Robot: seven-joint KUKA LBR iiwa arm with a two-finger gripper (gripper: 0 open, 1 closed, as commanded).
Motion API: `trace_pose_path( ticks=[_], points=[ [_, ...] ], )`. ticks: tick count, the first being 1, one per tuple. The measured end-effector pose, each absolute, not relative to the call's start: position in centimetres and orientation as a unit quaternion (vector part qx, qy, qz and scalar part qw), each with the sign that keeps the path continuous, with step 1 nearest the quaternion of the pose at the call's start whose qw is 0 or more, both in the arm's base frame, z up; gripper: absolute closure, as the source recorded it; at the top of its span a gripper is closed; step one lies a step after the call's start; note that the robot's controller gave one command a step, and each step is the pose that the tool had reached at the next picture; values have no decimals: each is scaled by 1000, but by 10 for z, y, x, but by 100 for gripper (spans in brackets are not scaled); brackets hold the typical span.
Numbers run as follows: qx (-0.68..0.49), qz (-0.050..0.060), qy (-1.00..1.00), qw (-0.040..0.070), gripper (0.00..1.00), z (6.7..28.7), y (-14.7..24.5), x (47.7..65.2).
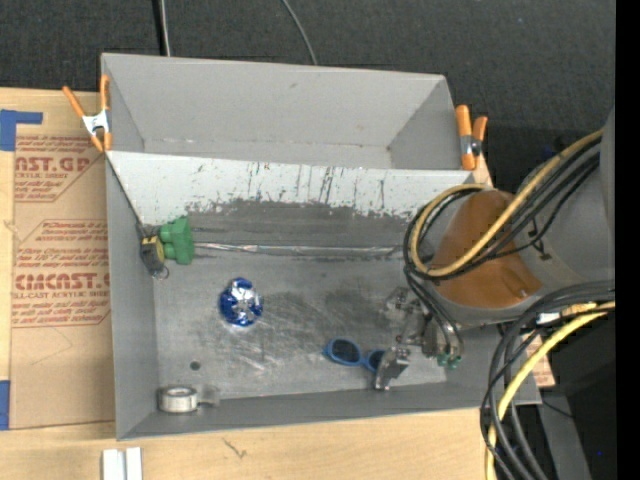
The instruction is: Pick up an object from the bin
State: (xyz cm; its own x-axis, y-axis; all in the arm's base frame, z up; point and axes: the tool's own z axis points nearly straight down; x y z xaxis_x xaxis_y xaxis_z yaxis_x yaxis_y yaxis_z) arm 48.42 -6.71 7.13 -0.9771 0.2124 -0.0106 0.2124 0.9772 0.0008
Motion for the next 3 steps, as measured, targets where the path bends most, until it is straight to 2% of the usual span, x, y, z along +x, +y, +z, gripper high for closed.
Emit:
trace_pose_path(
  ticks=[1, 2, 3],
  points=[
    [53, 0, 999, 1, 0, 100, -42, 484],
    [189, 0, 982, 0, 0, 99, -57, 486],
    [178, -1, 984, 5, 0, 71, -37, 483]
  ],
)
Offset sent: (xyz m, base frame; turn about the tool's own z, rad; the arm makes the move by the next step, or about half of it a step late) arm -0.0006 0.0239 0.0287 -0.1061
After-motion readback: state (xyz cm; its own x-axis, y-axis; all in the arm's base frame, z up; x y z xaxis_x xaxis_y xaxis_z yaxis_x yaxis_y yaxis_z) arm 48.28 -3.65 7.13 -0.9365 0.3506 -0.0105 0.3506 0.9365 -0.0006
